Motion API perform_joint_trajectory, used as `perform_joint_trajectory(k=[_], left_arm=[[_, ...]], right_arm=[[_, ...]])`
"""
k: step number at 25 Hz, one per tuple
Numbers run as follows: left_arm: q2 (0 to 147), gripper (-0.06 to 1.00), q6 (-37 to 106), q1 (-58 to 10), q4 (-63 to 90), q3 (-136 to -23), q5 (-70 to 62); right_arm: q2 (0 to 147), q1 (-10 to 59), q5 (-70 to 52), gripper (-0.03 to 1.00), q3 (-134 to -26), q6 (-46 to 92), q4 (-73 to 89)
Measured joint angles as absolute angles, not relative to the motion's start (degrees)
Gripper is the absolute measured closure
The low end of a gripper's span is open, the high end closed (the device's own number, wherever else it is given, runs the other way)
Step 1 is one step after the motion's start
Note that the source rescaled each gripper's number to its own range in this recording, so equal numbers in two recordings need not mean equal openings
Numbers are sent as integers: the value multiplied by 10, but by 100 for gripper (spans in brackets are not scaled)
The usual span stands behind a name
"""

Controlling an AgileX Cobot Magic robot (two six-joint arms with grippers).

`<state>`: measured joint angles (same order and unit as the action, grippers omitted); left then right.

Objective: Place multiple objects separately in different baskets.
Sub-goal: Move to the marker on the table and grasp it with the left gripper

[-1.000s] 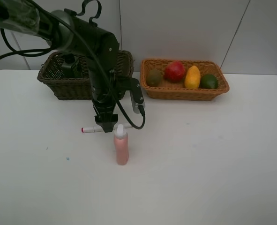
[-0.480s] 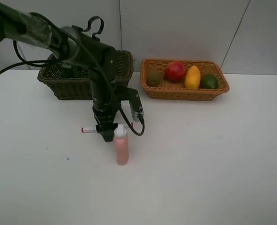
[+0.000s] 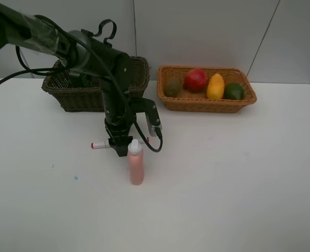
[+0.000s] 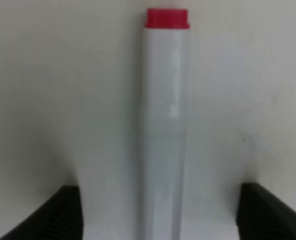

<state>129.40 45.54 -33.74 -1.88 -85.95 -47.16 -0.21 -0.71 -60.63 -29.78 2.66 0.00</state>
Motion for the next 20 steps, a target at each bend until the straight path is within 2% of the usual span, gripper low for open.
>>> perform_joint_trajectory(k=[2,4,5,6,20], left_arm=[[1294,43,455,-337,-19,-860,-471],[1294,77,455,-337,-18,-860,-471],[1294,91,455,-337,-18,-860,-471],[1294,94,455,-337,-16,-860,-471],[1294,93,455,-337,-12,-860,-471]], right_arm=[[-2,-7,-606,-3,-298,27,0],[-2,-7,-606,-3,-298,27,0],[-2,-7,-606,-3,-298,27,0],[-2,-7,-606,-3,-298,27,0],[-2,-7,-606,-3,-298,27,0]])
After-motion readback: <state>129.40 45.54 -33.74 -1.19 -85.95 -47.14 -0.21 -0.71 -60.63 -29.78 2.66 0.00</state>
